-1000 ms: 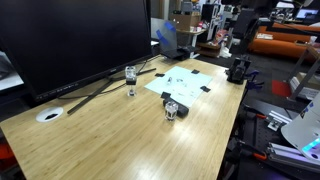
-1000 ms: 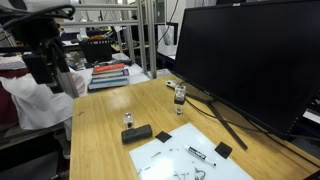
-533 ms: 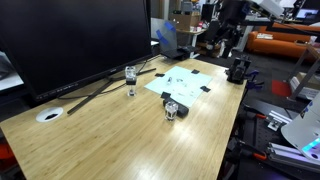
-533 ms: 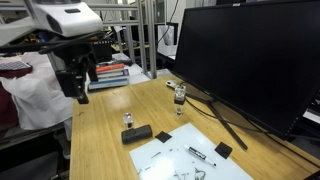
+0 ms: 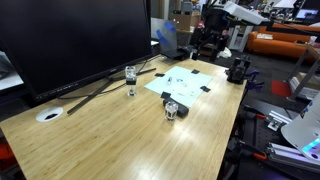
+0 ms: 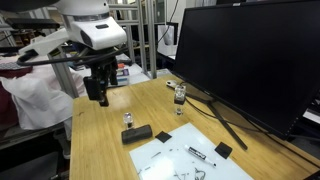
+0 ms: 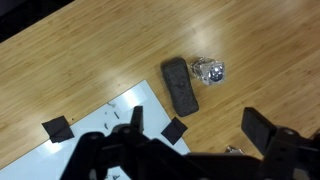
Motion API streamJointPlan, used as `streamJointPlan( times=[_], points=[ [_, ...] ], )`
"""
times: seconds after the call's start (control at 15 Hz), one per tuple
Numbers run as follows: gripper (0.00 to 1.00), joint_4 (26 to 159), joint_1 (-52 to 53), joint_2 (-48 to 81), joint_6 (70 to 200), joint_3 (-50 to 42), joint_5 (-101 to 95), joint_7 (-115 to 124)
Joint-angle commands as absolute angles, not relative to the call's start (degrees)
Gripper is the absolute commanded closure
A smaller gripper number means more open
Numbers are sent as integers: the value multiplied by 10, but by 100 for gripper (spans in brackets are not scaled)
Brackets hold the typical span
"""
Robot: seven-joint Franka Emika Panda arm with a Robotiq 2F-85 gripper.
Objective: Wipe the whiteboard using the black eraser on the desk
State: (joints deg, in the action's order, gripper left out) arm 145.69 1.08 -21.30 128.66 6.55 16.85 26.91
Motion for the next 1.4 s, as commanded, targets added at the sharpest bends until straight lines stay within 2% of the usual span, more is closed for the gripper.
streamJointPlan(
  times=[0.0,0.33,0.6,1.33],
  points=[
    [0,1457,12,-215,1285,65,168,269],
    [0,1438,11,-176,1323,57,175,250],
    [0,1384,12,-73,1362,44,175,233],
    [0,1213,34,198,1273,50,134,107]
  ],
)
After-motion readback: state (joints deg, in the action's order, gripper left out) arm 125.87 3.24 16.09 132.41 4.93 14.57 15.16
